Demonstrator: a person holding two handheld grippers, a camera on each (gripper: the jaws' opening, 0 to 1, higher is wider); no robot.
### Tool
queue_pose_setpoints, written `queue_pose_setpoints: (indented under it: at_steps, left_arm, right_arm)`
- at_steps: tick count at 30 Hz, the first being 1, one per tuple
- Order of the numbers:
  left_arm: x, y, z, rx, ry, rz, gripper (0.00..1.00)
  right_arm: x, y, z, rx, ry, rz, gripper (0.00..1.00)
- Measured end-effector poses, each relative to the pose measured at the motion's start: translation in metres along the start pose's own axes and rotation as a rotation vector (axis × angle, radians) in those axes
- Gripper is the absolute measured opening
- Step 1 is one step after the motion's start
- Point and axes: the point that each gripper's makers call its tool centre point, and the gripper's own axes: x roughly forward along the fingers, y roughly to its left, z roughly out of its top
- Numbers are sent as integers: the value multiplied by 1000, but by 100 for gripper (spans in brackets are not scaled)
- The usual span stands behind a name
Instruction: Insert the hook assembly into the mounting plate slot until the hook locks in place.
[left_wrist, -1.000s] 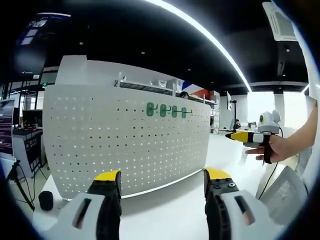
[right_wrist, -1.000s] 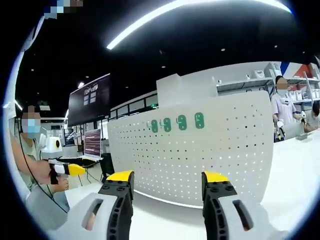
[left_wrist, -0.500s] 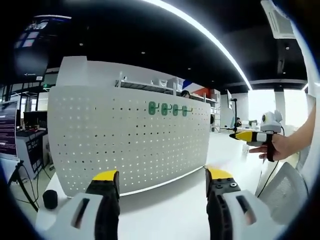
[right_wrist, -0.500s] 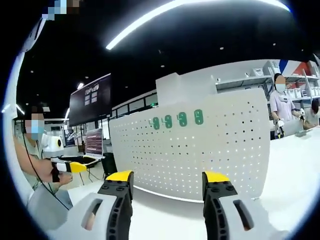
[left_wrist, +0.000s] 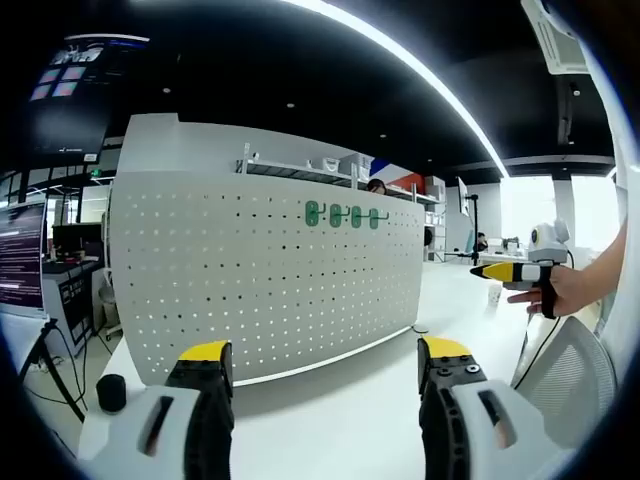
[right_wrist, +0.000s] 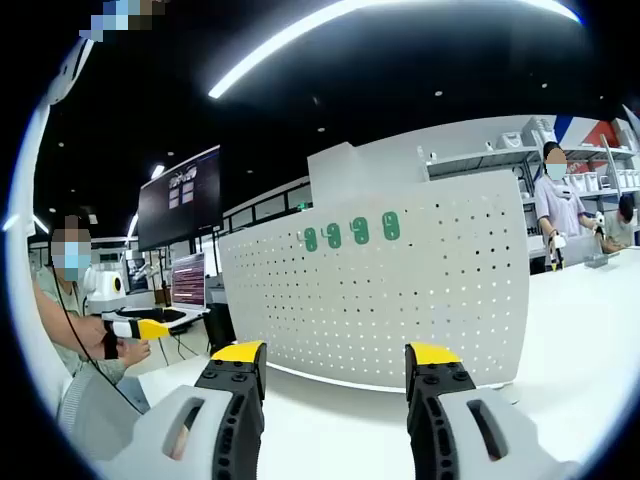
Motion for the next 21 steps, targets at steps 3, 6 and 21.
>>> queue_pose_setpoints:
  at_steps: [3,6,21]
  left_arm:
    - [-2,-1,-1,5,3,2,78]
    - [-4,0,-3,8,8,2,78]
    - [-14,4,-20,-3,33,24,79]
  right_arm:
    - [-3,0,-3,-2,9,-4,54]
    - [-6,-2,-3,5,9,-8,54]
    - [-11,-3,-14,12,29,-19,53]
